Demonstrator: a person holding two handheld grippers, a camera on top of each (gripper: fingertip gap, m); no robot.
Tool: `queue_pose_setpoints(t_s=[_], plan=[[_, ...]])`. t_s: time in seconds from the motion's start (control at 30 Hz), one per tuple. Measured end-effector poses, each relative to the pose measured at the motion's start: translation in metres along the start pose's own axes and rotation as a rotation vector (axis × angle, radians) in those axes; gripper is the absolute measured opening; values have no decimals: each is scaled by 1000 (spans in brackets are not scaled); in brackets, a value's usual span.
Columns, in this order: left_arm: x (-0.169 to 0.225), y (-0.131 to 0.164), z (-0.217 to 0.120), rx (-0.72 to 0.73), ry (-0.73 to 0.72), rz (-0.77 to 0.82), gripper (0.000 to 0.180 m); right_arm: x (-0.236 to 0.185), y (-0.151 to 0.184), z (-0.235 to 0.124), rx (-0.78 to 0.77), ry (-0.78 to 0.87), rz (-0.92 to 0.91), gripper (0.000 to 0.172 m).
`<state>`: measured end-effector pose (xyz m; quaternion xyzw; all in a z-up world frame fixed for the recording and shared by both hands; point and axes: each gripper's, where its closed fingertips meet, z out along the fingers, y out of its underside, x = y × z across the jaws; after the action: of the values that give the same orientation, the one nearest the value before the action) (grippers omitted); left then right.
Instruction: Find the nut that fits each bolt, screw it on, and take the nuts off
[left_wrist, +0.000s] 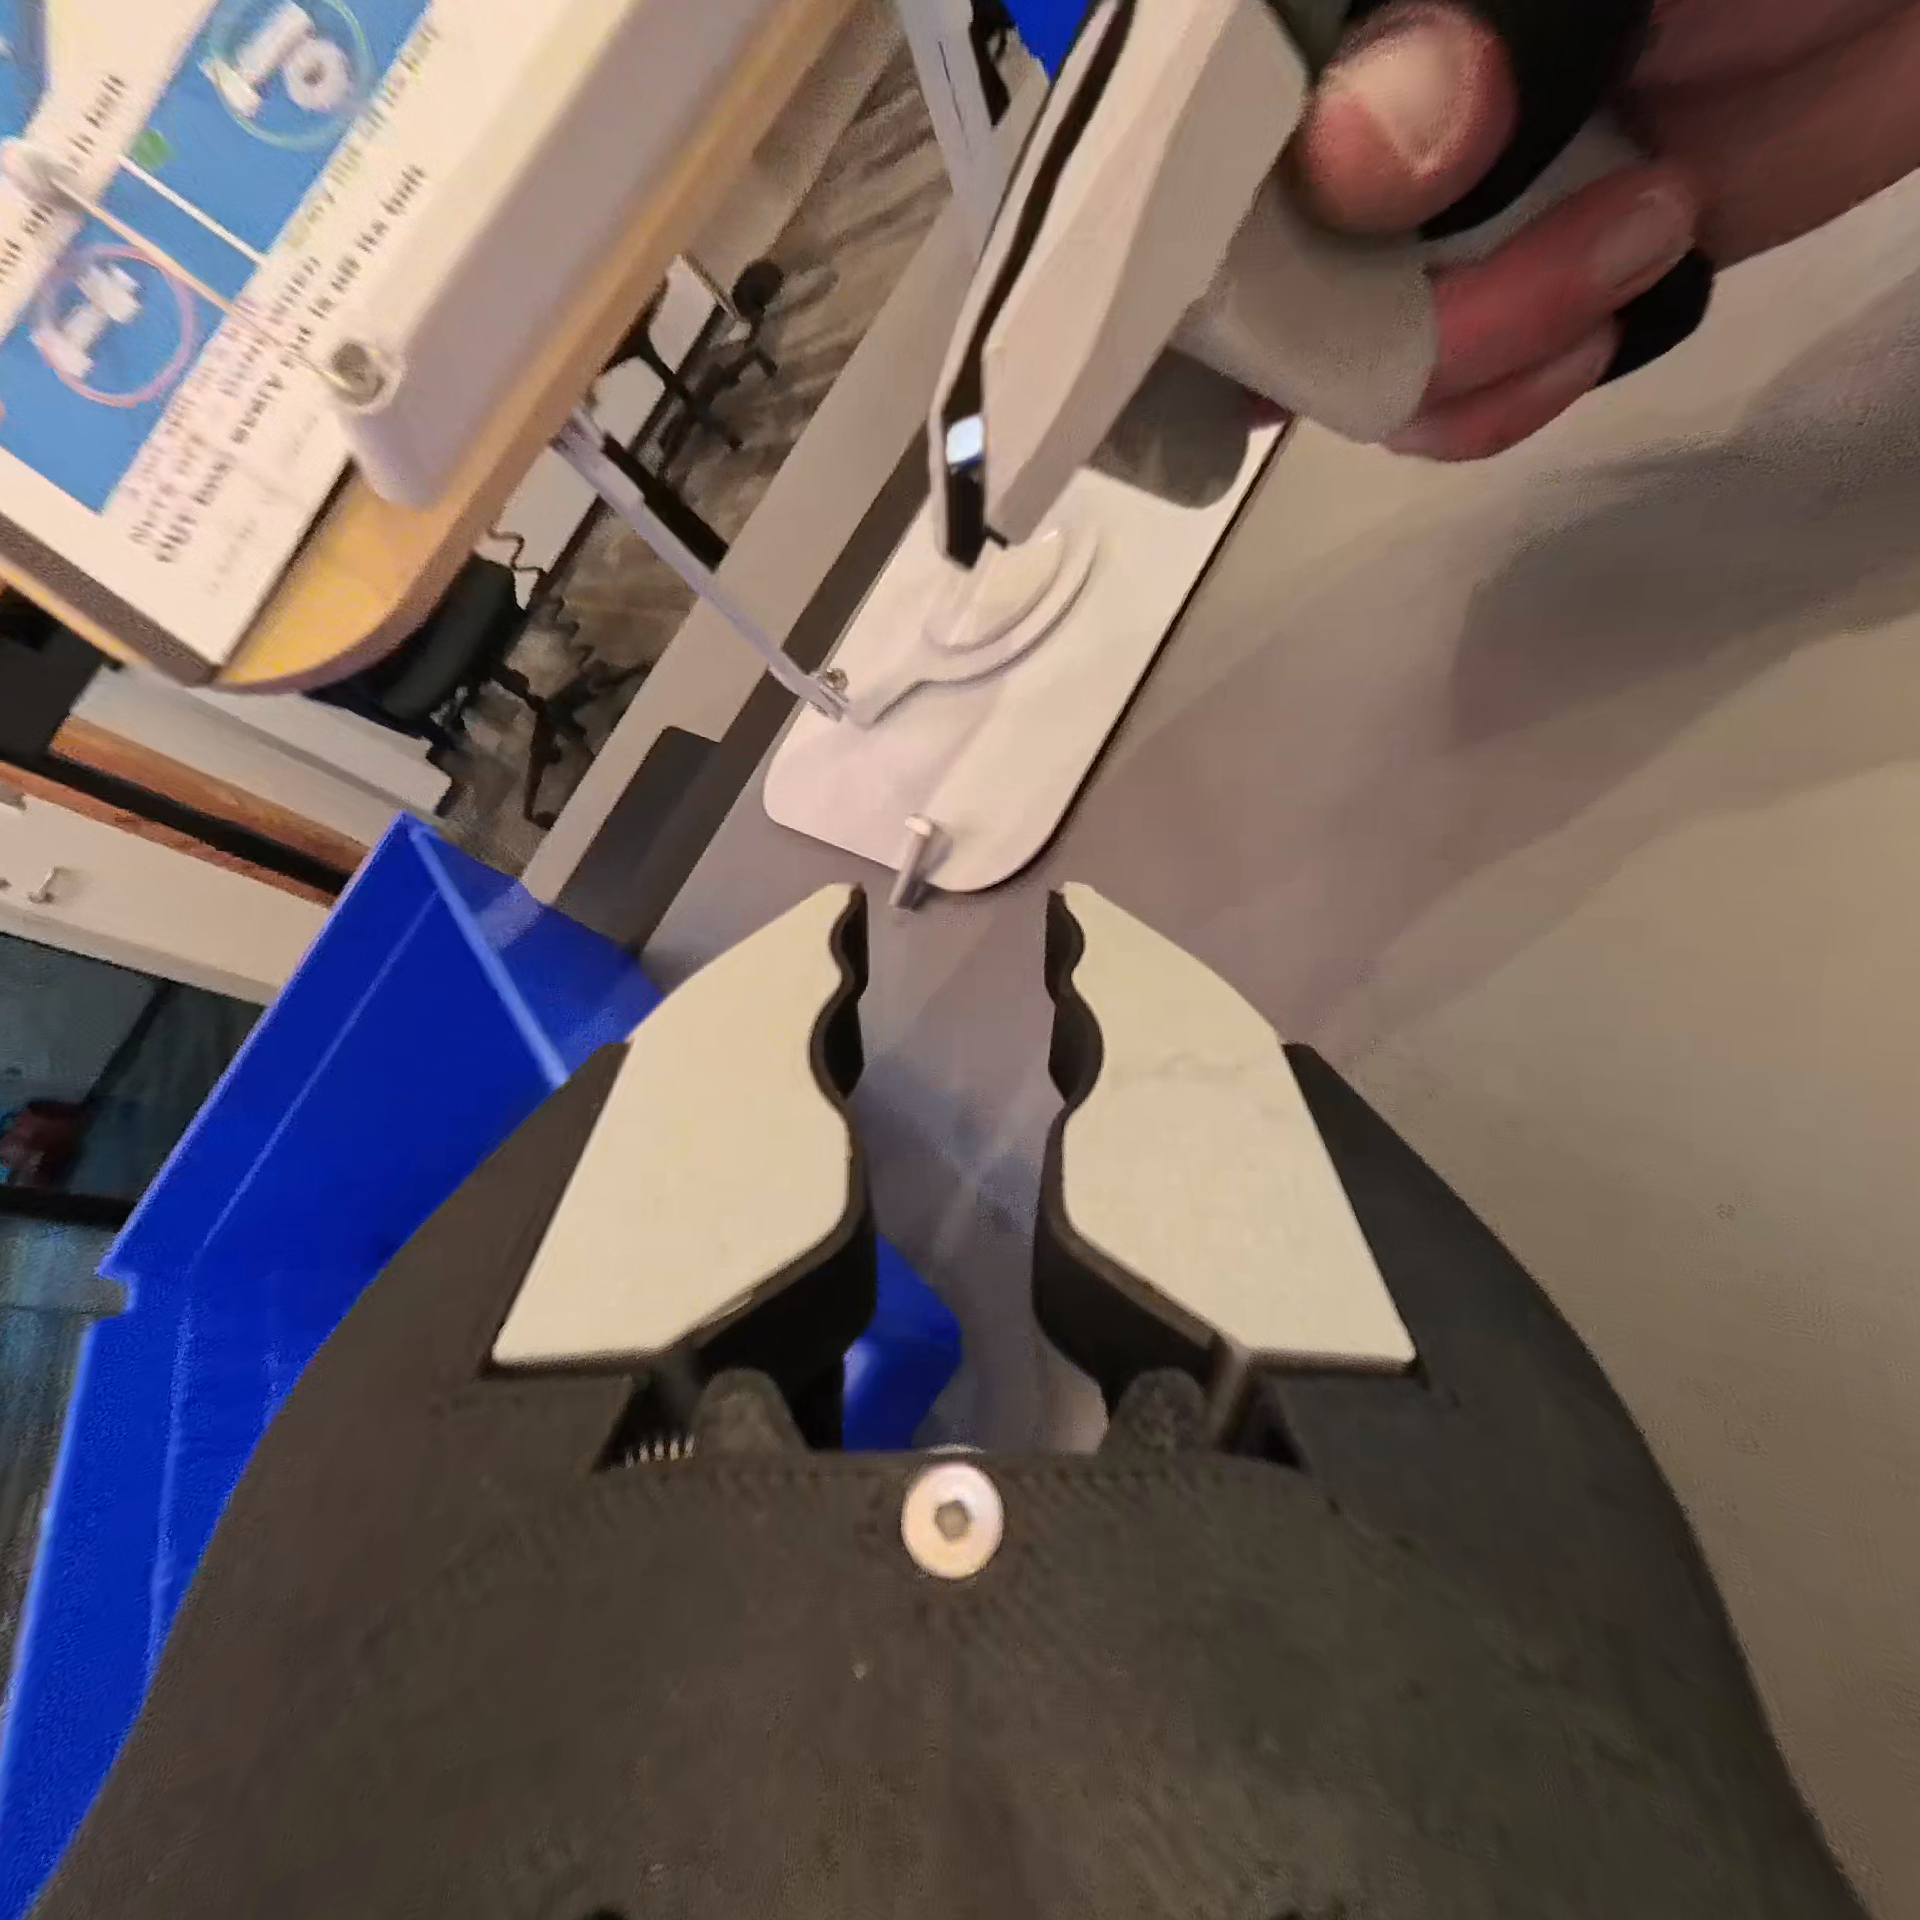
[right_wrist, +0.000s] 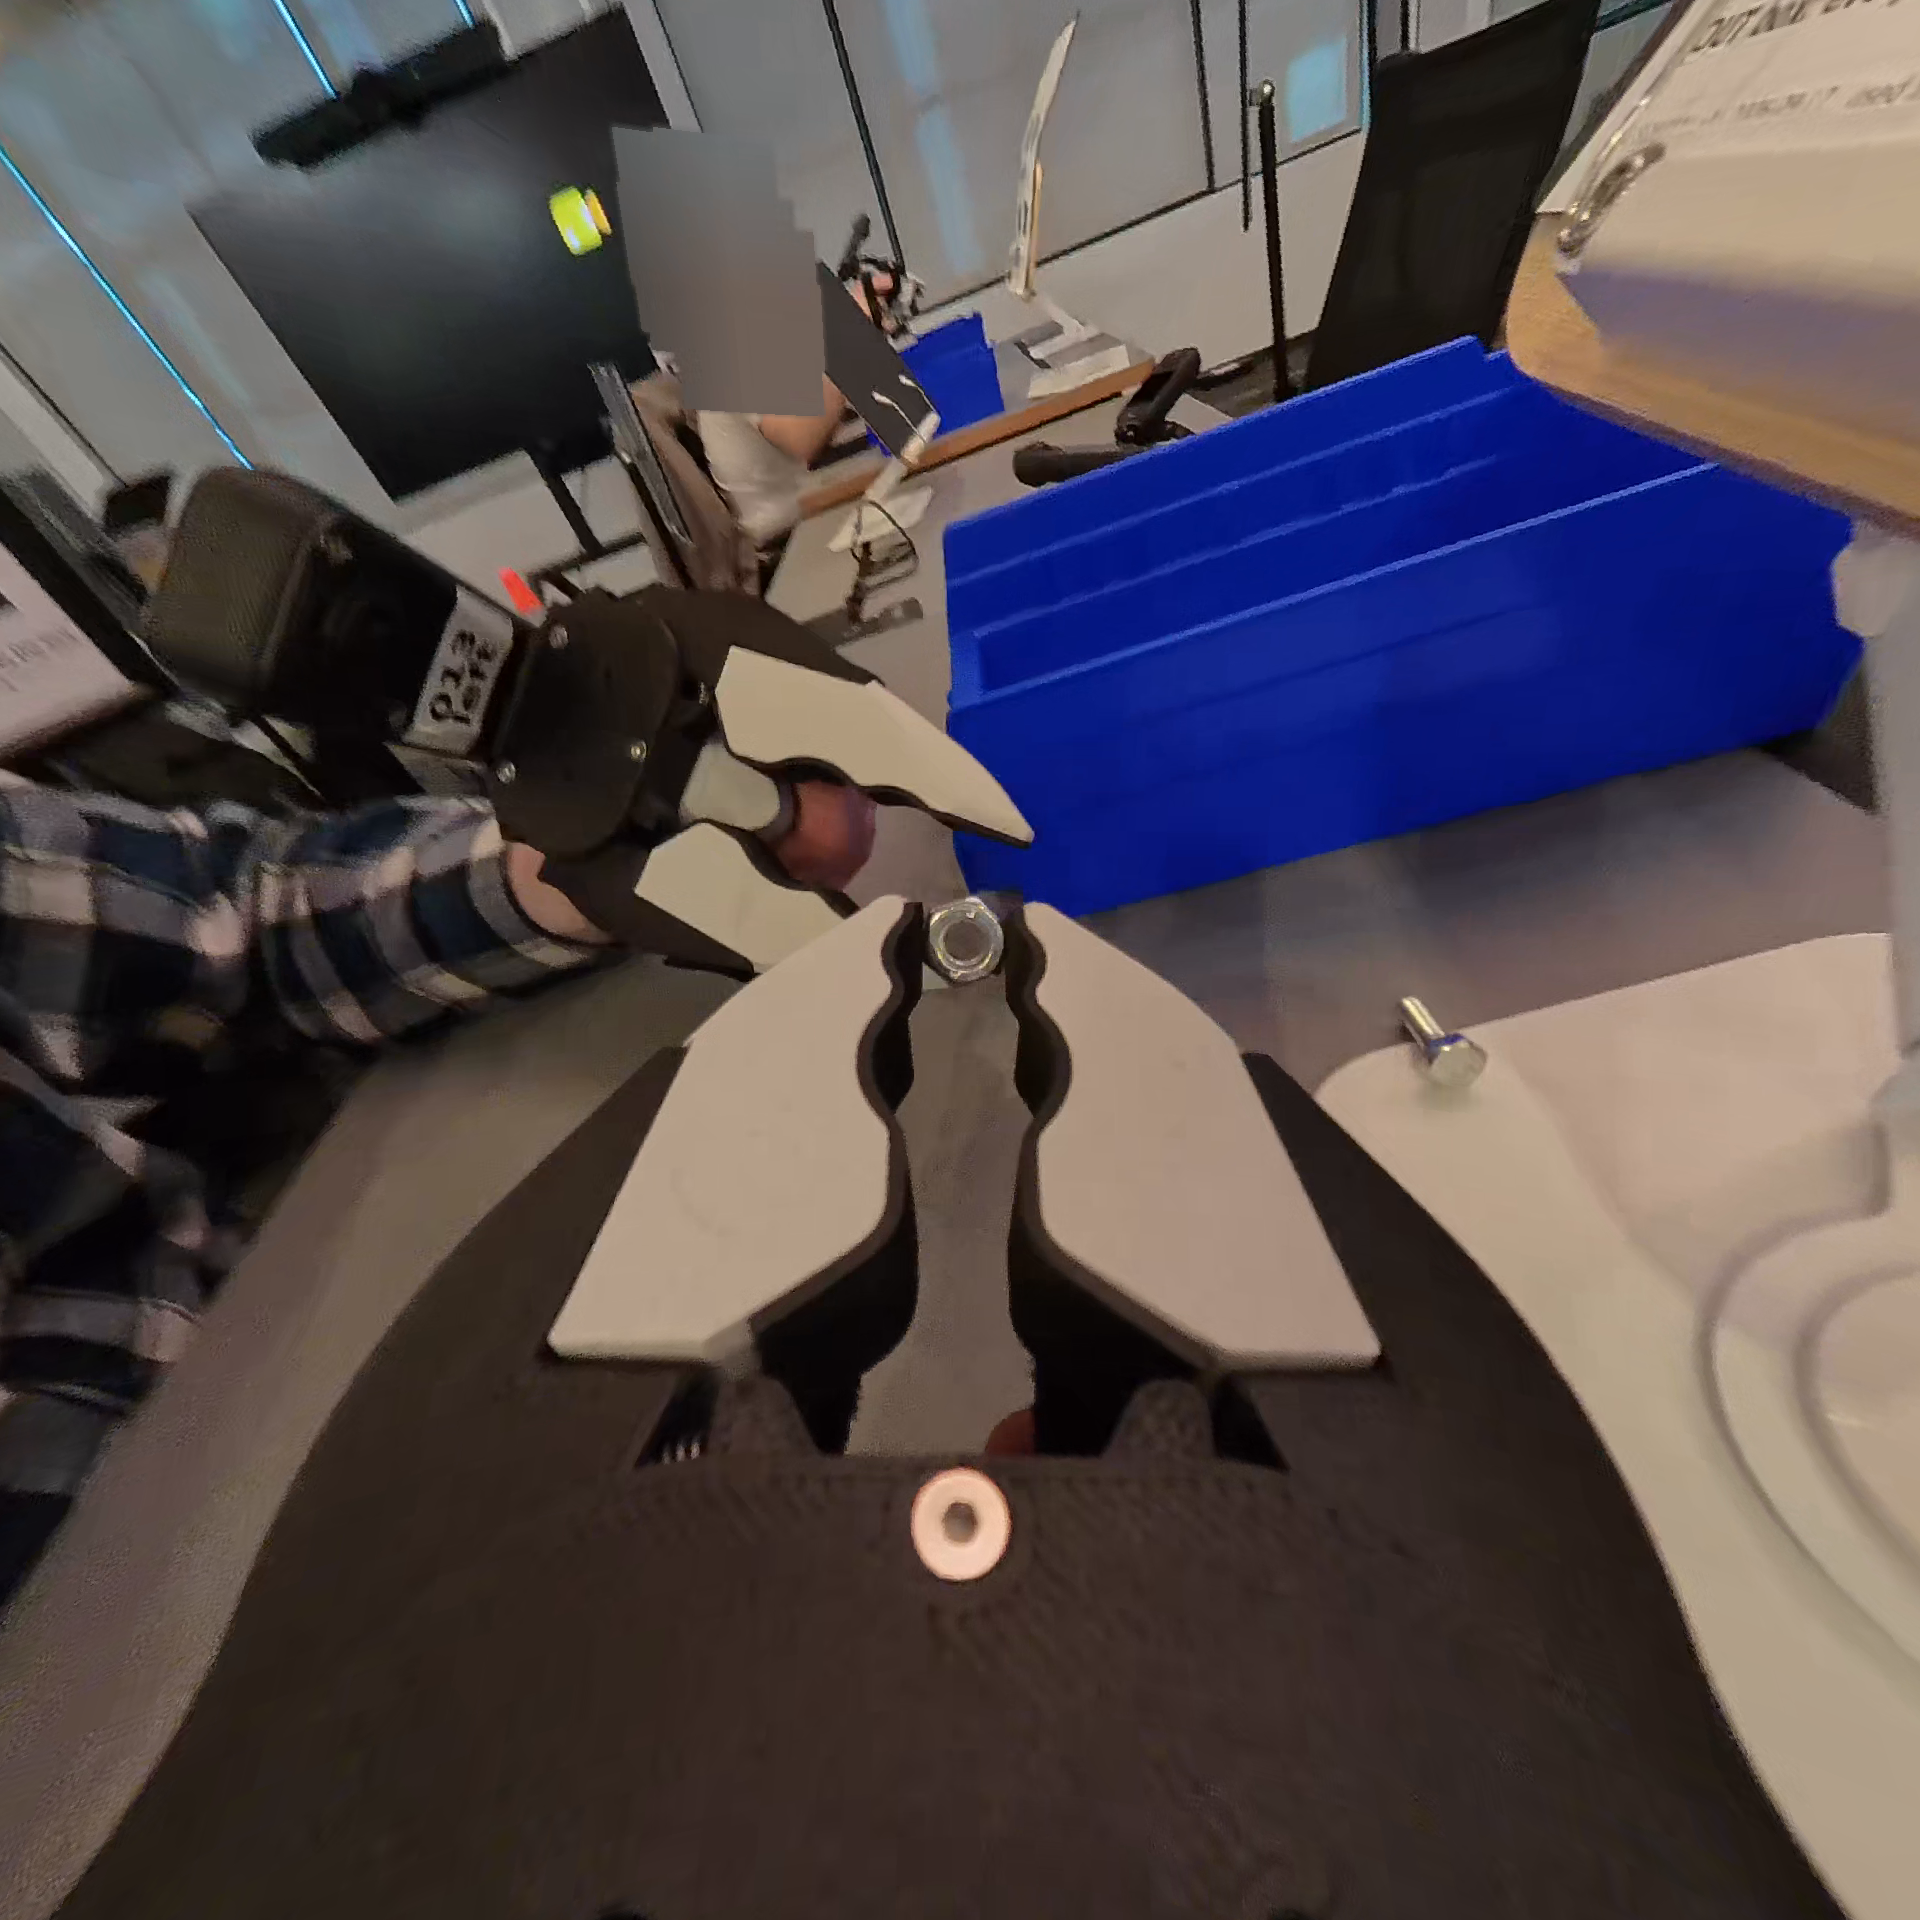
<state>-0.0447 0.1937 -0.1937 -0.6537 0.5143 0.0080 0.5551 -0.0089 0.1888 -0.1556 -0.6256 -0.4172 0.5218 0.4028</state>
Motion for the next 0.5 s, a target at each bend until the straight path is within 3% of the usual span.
queue_pose_setpoints(t_s=[0.27, 0.5], plan=[[8, -5, 52, -165, -30, -110, 34, 11, 25, -41, -51, 156, -129, 16], [-20, 23, 101, -365, -121, -312, 43, 5, 42, -63, -64, 168, -135, 16]])
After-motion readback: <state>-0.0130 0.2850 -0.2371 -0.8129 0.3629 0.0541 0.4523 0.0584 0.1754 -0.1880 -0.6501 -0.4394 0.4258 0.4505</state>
